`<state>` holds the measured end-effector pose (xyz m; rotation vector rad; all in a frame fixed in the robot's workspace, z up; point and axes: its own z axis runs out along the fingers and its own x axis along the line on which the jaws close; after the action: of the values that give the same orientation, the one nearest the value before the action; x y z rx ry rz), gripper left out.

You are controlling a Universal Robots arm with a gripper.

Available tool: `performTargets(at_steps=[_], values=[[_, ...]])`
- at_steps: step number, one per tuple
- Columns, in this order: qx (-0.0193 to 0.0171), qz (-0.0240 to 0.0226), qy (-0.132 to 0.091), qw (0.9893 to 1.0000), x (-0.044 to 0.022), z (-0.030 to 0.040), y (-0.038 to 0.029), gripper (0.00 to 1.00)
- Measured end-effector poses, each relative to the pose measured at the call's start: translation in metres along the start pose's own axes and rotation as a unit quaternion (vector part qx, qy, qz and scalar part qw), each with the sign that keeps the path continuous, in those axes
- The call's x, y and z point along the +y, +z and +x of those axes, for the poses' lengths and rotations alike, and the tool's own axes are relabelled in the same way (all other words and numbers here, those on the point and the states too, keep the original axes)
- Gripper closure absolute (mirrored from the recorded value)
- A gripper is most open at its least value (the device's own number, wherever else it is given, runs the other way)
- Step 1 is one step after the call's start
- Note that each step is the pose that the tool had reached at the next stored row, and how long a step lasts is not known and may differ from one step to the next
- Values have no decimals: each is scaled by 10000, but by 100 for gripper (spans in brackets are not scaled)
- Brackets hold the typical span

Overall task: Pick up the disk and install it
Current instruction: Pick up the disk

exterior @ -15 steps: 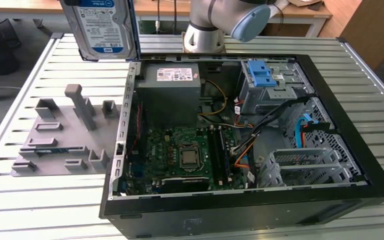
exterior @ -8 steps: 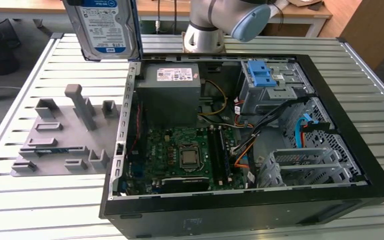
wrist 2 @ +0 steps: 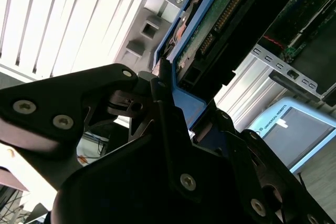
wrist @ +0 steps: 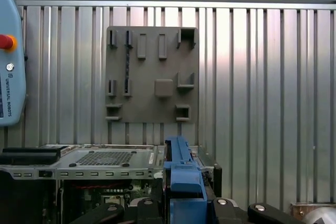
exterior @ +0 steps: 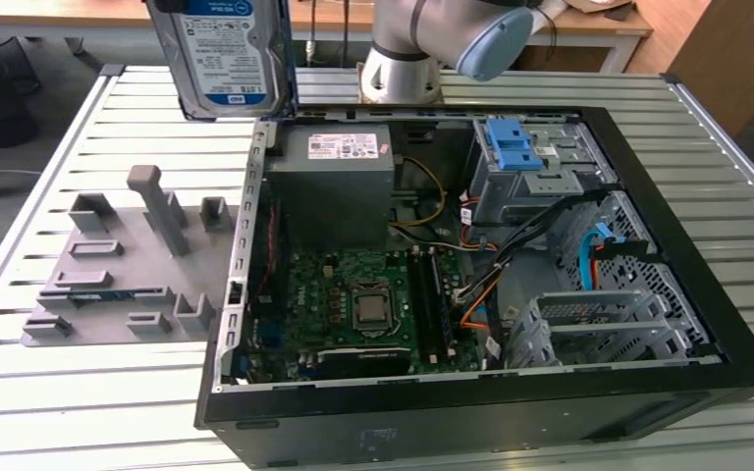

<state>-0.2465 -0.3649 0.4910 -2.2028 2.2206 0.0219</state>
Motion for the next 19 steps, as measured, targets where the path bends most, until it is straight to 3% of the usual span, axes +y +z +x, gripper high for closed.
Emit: performTargets(at_steps=[9,19], values=[[1,0,1,10000,-187,83,-2,64],[0,0,0,10000,-337,215,-5,64]])
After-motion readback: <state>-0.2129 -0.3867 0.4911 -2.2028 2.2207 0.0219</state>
